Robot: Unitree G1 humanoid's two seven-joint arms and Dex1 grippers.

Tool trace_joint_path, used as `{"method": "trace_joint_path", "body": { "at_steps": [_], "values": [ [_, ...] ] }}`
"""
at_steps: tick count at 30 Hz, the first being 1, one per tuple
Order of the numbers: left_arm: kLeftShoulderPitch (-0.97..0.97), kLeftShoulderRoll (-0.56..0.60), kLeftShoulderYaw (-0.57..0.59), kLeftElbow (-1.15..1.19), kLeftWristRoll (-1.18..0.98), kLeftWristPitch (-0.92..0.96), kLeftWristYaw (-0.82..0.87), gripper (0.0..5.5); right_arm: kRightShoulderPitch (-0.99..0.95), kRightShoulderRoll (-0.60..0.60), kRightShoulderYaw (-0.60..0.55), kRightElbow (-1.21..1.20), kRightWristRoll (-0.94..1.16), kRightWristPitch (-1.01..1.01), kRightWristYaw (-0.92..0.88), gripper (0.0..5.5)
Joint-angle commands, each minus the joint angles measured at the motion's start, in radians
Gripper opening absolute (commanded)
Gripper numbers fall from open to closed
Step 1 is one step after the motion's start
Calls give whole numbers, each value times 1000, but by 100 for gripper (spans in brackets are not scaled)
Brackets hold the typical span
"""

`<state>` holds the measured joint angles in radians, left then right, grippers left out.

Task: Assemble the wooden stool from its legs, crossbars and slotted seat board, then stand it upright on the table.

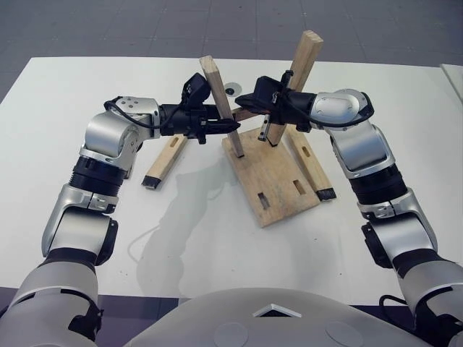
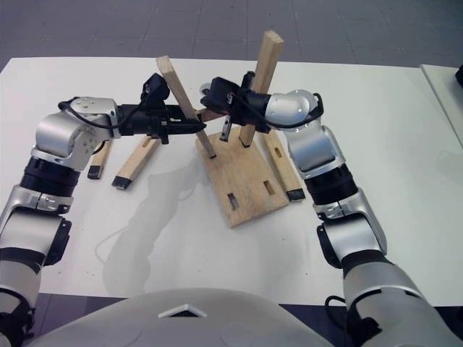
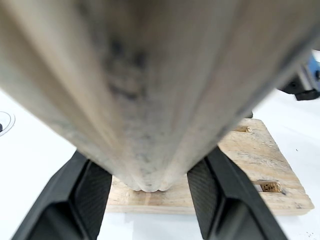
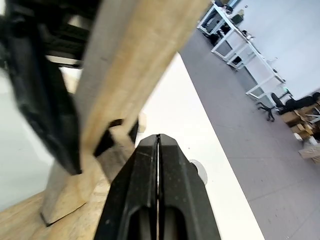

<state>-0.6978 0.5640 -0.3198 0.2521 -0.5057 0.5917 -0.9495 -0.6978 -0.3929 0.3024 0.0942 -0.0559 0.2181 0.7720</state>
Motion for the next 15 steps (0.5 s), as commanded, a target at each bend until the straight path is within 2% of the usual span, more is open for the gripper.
{"method": "trace_joint_path", "body": {
  "at_steps": [1,9,12,15],
  "values": [
    [140,23,-161,62,164,153,42,204,-103,14,-90,-70,-14,-42,-103,0],
    [137,16,-177,74,182,135,52,204,74,-32,125,142,-58,42,115,0],
    [132,20,-190,90,193,125,41,204,60,-13,73,83,-40,36,54,0],
    [137,17,-190,108,196,117,47,204,9,32,-95,-66,45,42,-78,0]
  ]
}}
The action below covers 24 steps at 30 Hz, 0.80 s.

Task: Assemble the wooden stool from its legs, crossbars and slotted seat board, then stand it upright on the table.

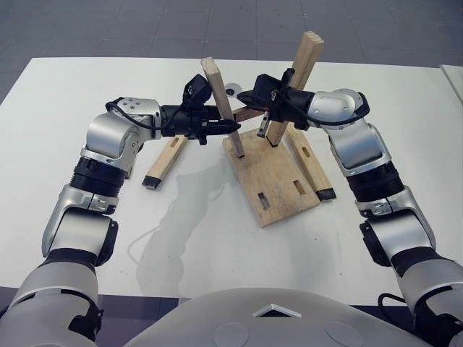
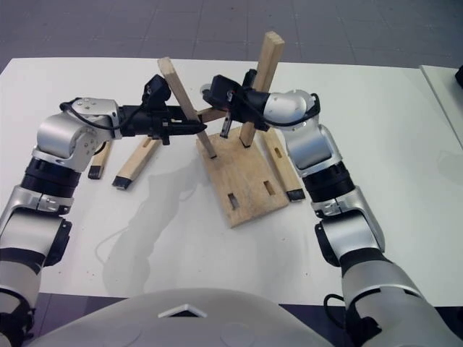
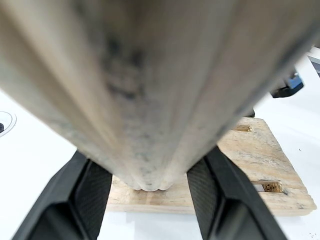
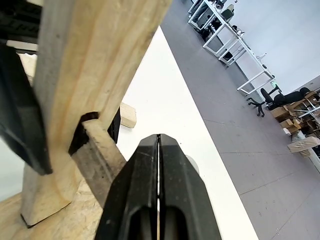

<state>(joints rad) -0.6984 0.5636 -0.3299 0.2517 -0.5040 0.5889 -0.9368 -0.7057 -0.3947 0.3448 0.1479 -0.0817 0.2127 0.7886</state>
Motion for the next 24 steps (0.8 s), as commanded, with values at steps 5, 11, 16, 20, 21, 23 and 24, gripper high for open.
{"method": "trace_joint_path", "body": {
  "at_steps": [5,11,16,20,21,23,24],
  "values": [
    [177,18,-155,72,170,128,62,204,232,-139,-356,-553,328,328,33,0],
    [247,62,-109,-12,127,142,83,204,402,-358,-519,-445,317,367,80,0],
    [264,80,-99,-46,119,145,83,204,201,-315,-490,75,195,160,-90,0],
    [237,71,-115,-29,131,136,68,204,57,-247,-402,481,97,-34,-168,0],
    [232,70,-117,-30,131,136,65,204,20,-218,-383,557,80,-71,-181,0],
    [221,69,-125,-28,134,134,55,204,-45,-148,-350,639,67,-133,-184,0],
    [217,69,-129,-26,136,132,50,204,-80,-101,-335,655,71,-155,-174,0]
  ]
}}
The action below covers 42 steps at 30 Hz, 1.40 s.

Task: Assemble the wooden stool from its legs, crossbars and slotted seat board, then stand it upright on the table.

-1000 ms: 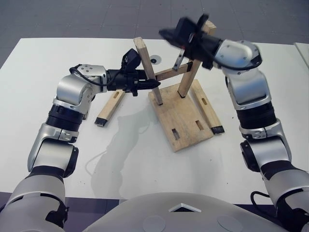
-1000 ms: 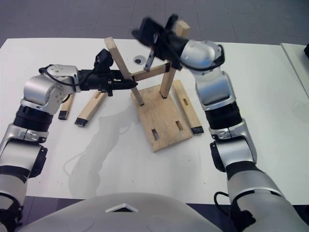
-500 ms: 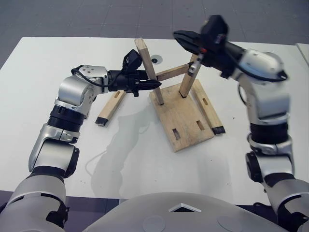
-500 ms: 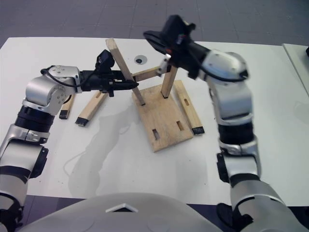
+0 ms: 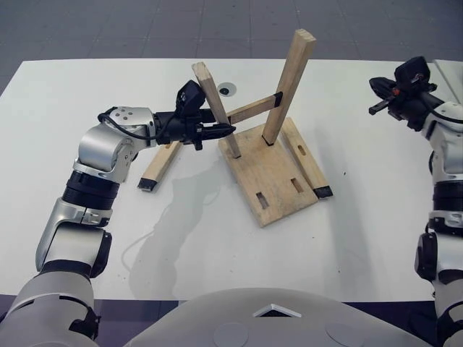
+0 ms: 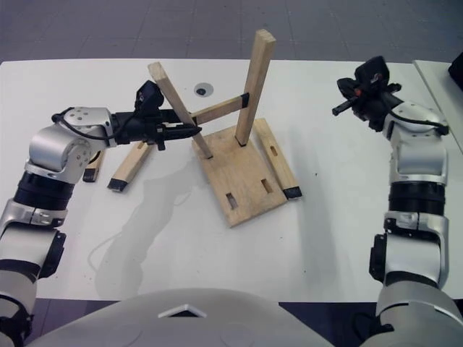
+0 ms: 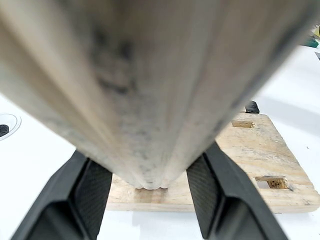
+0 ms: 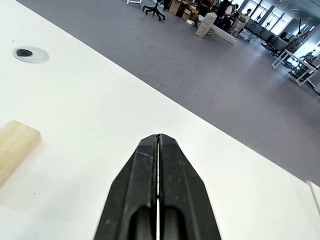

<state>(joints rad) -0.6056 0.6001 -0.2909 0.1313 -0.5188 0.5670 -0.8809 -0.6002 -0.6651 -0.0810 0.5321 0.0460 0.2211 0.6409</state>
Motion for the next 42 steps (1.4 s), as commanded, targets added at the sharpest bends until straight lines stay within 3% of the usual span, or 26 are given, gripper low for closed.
{"method": "trace_joint_path", "body": {
  "at_steps": [1,4,6,8,10,15,25,29,35,36,42],
  "values": [
    [125,37,-170,92,151,153,-14,204,-223,230,119,280,-58,-188,-6,0],
    [132,54,-177,72,149,154,-33,204,-276,397,231,216,-54,-246,104,0],
    [119,54,-191,72,157,153,-44,204,-212,460,309,-37,9,-203,195,0],
    [92,42,-208,90,167,155,-50,204,-112,455,364,-295,61,-111,234,0],
    [76,28,-214,107,174,155,-53,204,-45,424,374,-394,70,-62,241,0],
    [98,30,-188,123,178,151,-46,204,-2,344,331,-385,27,-20,225,0],
    [94,-20,-43,59,76,134,-4,204,146,218,105,-542,71,170,86,0],
    [53,-45,13,31,94,35,22,204,240,191,62,-637,99,234,60,0],
    [15,-55,73,11,66,28,-30,204,375,170,48,-739,128,290,43,0],
    [16,-53,76,9,66,30,-39,240,390,168,49,-752,132,298,42,0],
    [52,-29,120,17,81,14,-67,327,476,130,59,-842,152,345,59,0]
  ]
}}
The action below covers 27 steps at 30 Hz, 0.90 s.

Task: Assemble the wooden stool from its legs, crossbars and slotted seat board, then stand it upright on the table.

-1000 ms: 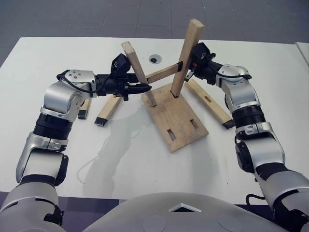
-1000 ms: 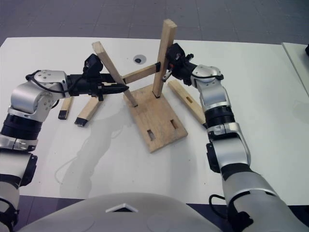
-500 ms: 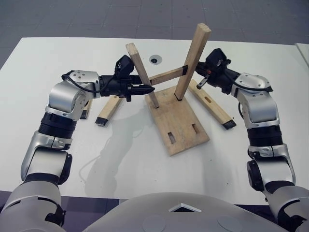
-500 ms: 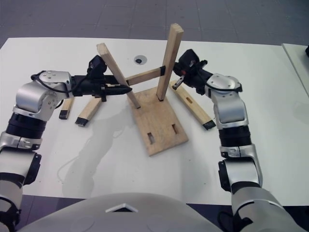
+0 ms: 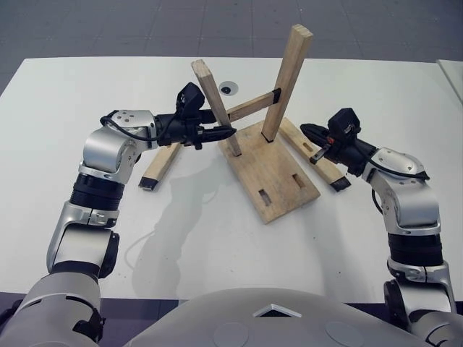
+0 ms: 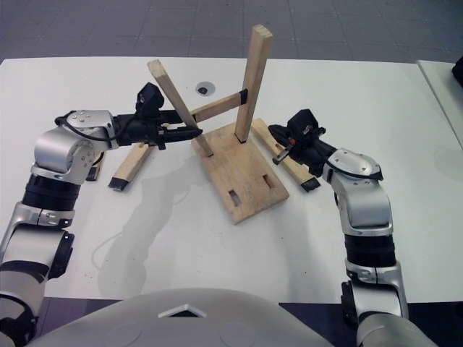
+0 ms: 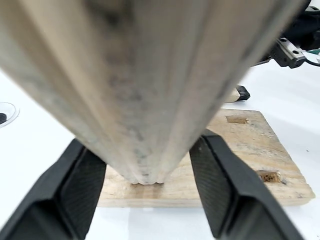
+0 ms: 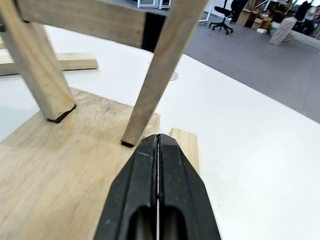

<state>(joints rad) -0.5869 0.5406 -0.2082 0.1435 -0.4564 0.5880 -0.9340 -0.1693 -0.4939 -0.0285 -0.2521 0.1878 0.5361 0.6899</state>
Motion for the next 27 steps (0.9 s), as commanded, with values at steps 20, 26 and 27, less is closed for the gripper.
{"method": "trace_joint_path", "body": {
  "at_steps": [20,26,27],
  "values": [
    [569,129,457,-129,192,-109,411,540,238,-197,90,-82,-87,-7,35,138],
    [634,109,468,-101,219,-110,451,521,253,-174,130,-169,-55,36,46,232],
    [637,107,470,-101,218,-108,453,514,250,-165,134,-186,-47,49,41,244]
  ]
}}
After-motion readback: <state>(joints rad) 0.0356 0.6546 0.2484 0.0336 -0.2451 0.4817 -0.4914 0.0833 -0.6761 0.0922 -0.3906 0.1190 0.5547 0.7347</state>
